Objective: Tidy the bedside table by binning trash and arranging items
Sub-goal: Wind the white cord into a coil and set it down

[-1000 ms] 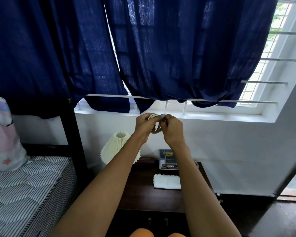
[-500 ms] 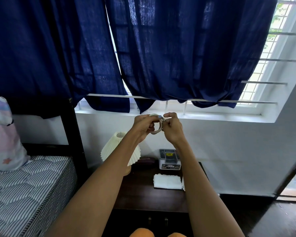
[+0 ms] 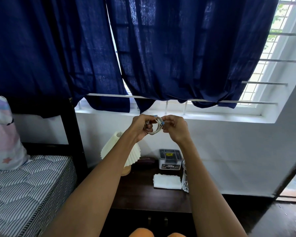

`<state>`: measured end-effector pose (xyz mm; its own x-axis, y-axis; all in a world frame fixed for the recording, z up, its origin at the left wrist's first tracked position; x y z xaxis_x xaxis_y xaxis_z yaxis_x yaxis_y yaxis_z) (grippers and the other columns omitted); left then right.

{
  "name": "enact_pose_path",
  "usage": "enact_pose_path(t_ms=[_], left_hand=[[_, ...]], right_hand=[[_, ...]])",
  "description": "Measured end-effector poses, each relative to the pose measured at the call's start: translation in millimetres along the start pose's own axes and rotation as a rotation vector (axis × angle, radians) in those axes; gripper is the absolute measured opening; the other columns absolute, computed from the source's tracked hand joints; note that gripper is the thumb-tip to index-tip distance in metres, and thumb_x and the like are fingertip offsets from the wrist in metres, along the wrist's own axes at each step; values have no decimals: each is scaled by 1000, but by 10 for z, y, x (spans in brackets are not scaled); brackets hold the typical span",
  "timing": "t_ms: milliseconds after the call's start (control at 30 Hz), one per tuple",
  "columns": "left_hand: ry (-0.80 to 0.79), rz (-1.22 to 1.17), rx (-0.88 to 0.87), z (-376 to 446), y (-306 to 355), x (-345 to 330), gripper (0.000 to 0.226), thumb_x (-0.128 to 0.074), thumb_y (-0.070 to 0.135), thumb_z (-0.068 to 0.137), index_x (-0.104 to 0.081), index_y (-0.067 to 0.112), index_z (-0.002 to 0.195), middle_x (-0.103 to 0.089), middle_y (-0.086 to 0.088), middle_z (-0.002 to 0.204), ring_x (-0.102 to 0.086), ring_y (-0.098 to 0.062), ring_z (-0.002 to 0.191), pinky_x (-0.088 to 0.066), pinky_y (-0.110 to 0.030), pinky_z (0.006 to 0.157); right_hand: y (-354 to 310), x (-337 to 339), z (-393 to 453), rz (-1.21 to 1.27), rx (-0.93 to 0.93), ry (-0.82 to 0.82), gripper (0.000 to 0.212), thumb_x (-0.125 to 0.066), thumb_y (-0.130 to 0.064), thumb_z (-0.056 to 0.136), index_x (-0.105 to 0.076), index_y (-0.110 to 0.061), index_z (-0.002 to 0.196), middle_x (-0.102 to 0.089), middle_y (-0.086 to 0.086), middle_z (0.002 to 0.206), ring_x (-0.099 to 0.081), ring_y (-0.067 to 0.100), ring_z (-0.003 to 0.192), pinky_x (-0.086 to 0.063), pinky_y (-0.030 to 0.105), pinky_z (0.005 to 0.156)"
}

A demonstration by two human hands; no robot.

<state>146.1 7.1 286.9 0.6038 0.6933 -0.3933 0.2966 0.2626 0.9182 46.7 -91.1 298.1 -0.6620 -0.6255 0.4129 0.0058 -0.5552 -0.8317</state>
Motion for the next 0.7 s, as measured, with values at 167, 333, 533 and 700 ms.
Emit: enact_pose_path(t_ms=[167, 333, 533, 700], left_hand=[[-24, -45, 20, 16, -23, 6, 11, -56, 8, 86, -62, 1, 79, -63, -11, 74, -39, -4, 36, -32, -15, 37], [-69, -118, 53, -38, -48, 62, 18, -52, 11, 91, -61, 5, 77, -60, -4, 55, -40, -3, 36, -31, -14, 39], [51, -13, 16, -59, -79, 60, 15, -63, 19, 87, -65, 5, 81, -62, -1, 58, -49, -8, 47, -46, -20, 55], [102, 169, 64, -69, -157, 81, 15, -67, 19, 84, -65, 6, 80, -60, -6, 72, -53, -14, 62, -50, -27, 66]], right_hand=[[-27, -55, -38, -139, 95, 103, 18, -58, -8, 89, -70, -14, 101, -73, 12, 92, -60, 26, 88, -48, 34, 81], [50, -28, -31, -44, -22, 57, 16, -65, -16, 87, -68, -19, 103, -64, 11, 108, -56, 27, 107, -47, 33, 89], [88, -126, -145, 583, -313, -40, 17, -52, -1, 93, -65, -10, 86, -67, 15, 83, -66, 24, 69, -59, 28, 62], [182, -153, -228, 707, -482, -41, 20, -40, -6, 96, -59, -2, 102, -63, 17, 97, -62, 27, 77, -53, 32, 69]])
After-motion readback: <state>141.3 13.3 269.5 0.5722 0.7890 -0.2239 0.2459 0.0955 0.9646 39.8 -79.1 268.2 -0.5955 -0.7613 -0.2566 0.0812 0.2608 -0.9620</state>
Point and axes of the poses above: each hand's wrist, its own z-axis towards the middle knuckle, its own x-axis out of the back of the hand, y = z × x, the point moved 3 cm from there along z, towards the middle knuckle
